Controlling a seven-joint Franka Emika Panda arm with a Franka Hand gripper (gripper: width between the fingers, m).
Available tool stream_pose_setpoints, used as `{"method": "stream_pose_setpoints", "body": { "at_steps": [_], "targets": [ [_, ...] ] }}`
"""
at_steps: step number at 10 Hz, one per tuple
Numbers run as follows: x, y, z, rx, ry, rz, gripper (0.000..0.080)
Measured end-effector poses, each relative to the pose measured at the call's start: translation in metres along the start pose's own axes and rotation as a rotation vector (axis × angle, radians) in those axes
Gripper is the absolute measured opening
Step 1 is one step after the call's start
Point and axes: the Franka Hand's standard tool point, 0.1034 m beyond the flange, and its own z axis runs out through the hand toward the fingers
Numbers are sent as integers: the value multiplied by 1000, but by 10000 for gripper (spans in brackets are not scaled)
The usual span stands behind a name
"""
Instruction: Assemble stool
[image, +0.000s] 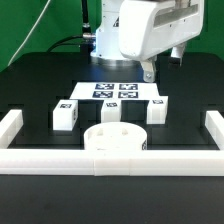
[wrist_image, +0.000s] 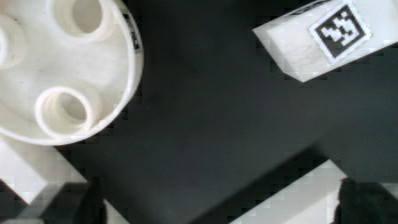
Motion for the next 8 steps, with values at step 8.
{"method": "stream_pose_setpoints", "body": {
  "at_steps": [8],
  "targets": [
    [-33, 29, 38, -18, 23, -128, 650]
  ]
}}
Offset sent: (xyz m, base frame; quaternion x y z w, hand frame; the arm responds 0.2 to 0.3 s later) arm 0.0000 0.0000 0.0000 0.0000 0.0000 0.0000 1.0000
